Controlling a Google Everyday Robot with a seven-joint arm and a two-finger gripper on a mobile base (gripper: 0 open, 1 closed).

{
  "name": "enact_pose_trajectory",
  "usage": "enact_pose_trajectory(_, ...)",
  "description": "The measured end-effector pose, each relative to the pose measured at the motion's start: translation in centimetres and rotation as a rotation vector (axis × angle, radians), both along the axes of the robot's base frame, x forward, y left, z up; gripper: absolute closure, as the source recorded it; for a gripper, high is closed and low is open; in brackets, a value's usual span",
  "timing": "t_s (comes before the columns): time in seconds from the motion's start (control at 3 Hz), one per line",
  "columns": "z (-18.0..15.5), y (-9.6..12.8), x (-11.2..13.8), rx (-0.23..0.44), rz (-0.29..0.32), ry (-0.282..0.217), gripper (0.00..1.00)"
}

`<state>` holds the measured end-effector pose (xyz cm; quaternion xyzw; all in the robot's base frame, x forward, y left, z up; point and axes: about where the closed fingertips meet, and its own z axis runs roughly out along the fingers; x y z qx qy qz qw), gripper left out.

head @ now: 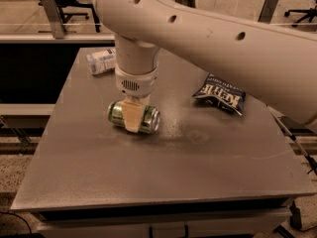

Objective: Pick green can

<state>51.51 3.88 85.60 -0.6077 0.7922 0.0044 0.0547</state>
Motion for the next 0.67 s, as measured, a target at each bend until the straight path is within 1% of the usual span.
enact_pose_trajectory(0.33,1.6,-0.4,0.1,0.007,0.017,-0.023,0.83)
enact_pose_trajectory(0.67,4.4,-0.9,0.2,0.032,0.042,-0.064,1.00)
